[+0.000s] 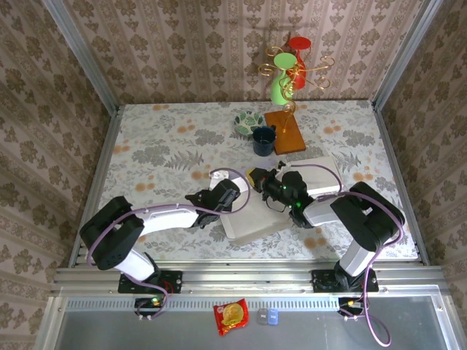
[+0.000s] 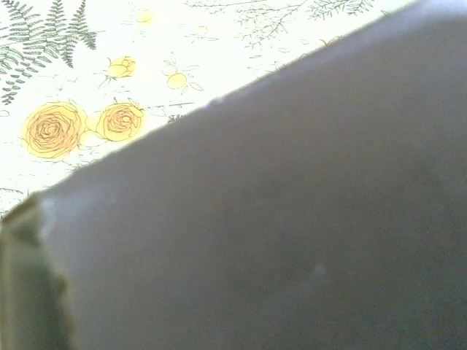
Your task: Fold the paper box
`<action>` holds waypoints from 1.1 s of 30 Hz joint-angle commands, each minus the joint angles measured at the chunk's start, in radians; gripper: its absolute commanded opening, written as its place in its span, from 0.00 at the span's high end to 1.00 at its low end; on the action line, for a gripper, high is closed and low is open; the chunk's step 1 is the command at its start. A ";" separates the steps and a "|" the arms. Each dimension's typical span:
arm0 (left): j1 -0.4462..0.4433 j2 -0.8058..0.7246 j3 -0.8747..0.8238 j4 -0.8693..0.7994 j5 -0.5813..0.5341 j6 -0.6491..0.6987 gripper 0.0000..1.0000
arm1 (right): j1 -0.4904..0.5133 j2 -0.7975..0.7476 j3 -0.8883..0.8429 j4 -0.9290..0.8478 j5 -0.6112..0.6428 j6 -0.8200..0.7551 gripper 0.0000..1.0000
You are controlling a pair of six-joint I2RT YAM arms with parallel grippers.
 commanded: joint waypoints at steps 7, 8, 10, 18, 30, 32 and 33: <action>-0.037 0.056 0.022 0.019 -0.026 -0.008 0.73 | 0.017 -0.019 -0.055 -0.055 -0.049 -0.030 1.00; -0.037 0.058 0.023 0.021 -0.029 -0.007 0.73 | 0.018 -0.019 -0.056 -0.058 -0.049 -0.030 1.00; -0.038 0.063 0.025 0.022 -0.034 -0.006 0.76 | 0.020 -0.025 -0.056 -0.058 -0.046 -0.027 1.00; -0.041 0.100 0.071 0.006 -0.049 -0.005 0.92 | 0.021 -0.048 -0.038 -0.106 -0.050 -0.021 1.00; -0.037 0.091 0.104 -0.062 -0.137 0.034 1.00 | -0.050 -0.404 0.053 -0.624 -0.055 -0.154 0.33; -0.027 0.081 0.104 -0.058 -0.130 0.080 1.00 | -0.088 -0.496 0.077 -0.745 -0.069 -0.204 0.29; -0.021 0.077 0.105 -0.058 -0.128 0.099 1.00 | -0.109 -0.533 0.082 -0.790 -0.077 -0.225 0.27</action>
